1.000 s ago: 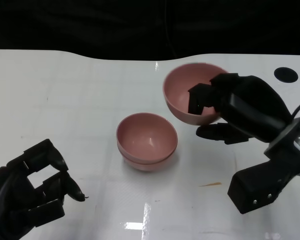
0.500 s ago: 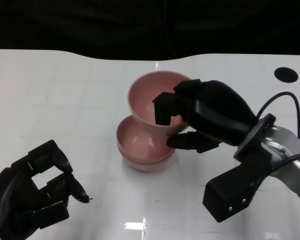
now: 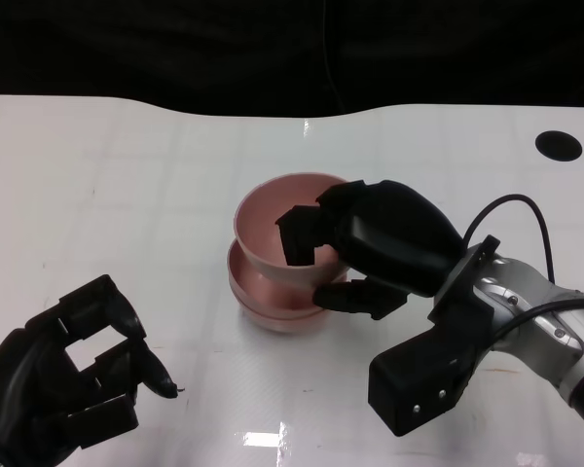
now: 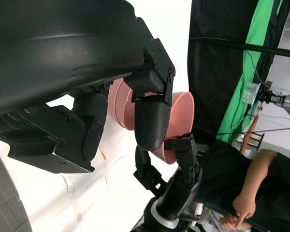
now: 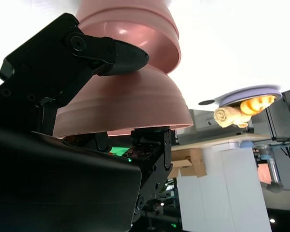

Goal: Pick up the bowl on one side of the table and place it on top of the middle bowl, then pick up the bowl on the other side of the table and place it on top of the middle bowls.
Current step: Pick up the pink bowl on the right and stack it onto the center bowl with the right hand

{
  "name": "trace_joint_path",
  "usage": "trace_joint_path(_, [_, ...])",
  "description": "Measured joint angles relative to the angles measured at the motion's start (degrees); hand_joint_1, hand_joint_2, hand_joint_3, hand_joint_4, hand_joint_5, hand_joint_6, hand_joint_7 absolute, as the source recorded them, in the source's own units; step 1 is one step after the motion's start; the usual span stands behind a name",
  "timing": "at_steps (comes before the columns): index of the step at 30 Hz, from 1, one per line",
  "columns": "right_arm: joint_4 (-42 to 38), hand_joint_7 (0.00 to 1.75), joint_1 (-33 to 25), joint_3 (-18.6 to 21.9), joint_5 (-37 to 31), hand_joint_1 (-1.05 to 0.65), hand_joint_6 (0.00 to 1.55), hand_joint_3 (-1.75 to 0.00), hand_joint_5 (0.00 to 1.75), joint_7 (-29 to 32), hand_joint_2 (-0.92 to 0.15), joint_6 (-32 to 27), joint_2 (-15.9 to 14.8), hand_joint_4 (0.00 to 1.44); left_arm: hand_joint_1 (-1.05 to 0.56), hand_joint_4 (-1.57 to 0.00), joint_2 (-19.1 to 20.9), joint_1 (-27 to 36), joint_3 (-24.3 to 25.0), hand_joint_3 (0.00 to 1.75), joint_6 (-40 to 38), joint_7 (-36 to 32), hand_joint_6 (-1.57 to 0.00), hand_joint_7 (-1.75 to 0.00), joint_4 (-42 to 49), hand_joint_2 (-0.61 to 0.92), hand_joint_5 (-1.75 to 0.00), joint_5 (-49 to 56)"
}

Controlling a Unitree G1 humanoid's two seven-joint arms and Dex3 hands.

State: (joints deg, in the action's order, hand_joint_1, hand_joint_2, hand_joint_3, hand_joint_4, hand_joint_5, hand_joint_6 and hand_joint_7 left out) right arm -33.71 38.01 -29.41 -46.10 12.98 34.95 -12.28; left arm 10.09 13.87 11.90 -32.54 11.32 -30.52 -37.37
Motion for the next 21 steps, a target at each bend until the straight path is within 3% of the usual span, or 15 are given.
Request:
trace_joint_path(4, [-4.6,1.75,1.6,-0.8,-0.2,-0.22,0.69,-1.09,1.75,1.6,-0.54,0.2,1.3,0.93,0.25,-0.87,0.0,0.2,0.0,1.30,0.0,0.0,-0.66,-1.75,0.0,0.92,-1.75,0.0])
trace_joint_path(12, [-11.0,1.75,3.6,-2.7,-0.5,-0.20,0.67,-1.03,1.75,4.9,-0.56,0.8,3.2,0.91,0.24,-0.85,0.0,0.4,-0.1,1.29,0.1,0.0,-0.65,-1.75,0.0,0.92,-1.75,1.1])
trace_joint_path(15, [-12.6,1.75,4.3,-3.2,-1.1,-0.22,0.66,-0.90,1.75,5.9,-0.62,0.9,3.6,0.89,0.25,-0.85,-0.1,0.6,-0.1,1.29,0.2,0.0,-0.65,-1.75,0.0,0.92,-1.75,1.2])
trace_joint_path(21, [-17.1,1.75,5.4,-4.5,-1.5,-0.22,0.67,-0.87,1.75,7.1,-0.66,1.0,4.8,0.90,0.25,-0.85,-0.2,0.6,-0.3,1.29,0.2,0.0,-0.64,-1.75,0.0,0.92,-1.75,1.5])
